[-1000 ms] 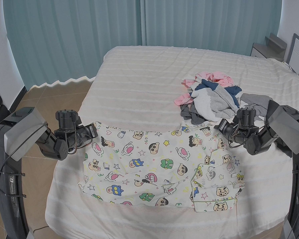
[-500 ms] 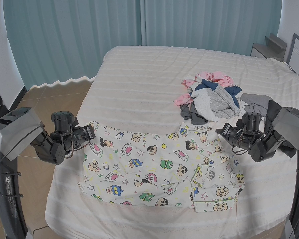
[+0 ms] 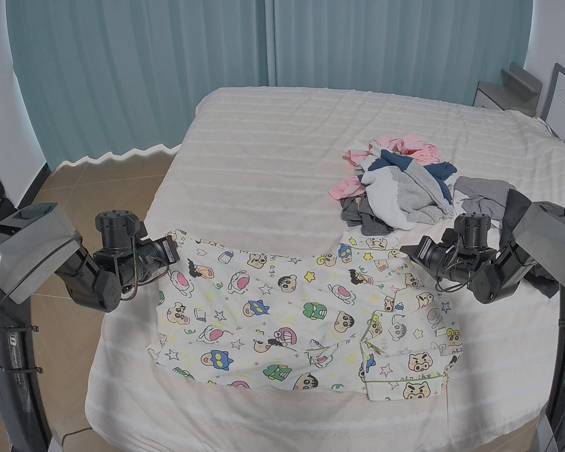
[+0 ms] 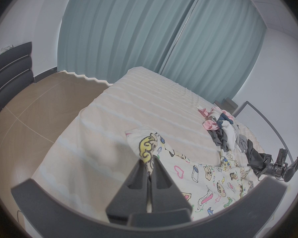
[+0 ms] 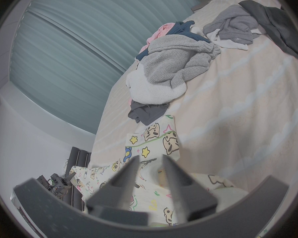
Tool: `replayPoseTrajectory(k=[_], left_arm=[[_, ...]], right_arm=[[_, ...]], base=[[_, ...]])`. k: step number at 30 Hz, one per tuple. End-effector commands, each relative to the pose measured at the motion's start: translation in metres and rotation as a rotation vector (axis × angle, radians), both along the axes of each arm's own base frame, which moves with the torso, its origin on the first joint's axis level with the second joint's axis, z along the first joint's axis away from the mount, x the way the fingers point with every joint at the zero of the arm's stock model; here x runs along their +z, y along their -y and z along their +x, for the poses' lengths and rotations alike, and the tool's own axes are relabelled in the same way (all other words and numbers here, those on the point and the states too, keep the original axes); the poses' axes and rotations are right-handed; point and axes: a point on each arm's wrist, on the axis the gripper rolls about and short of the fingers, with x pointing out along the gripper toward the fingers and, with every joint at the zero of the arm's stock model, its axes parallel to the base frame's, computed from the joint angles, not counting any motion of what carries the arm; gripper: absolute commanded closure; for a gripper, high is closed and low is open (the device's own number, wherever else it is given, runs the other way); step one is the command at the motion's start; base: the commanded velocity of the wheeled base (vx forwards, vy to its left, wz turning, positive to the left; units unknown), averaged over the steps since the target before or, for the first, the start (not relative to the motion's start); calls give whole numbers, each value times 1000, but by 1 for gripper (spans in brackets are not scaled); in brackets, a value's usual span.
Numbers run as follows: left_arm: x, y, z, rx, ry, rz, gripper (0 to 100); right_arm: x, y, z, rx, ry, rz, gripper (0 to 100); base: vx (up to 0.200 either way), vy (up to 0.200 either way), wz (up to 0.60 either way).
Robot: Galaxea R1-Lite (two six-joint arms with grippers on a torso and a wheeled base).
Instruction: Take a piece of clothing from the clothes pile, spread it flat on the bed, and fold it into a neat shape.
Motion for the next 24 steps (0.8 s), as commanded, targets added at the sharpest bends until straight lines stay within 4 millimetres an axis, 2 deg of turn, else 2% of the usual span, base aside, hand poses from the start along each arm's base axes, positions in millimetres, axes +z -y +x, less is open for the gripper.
replayPoseTrajectory(k=[1,9,14,19,20,24], left_arm=[[-1,0,1,0,0,0,100],[-5,0,2,-1,-3,2,100],[-5,0,2,-2,-5,1,100],[-5,0,2,-4,-3,1,100],[-5,0,2,-4,-3,1,100],[-5,0,2,-4,-1,2,100]], right_arm=[[-1,0,2,1,6,1,0],[-10,-5,8,18,-2,5,0],[-22,-19,23,46,-32,0,0],[-20,-27,37,60,-58,-4,0],[-20,-28,39,60,-71,-6,100],[-15,-25,46,54,-115,-11,100]], base=[[0,0,0],[0,0,0],[0,0,0],[0,0,0],[0,0,0],[0,0,0]])
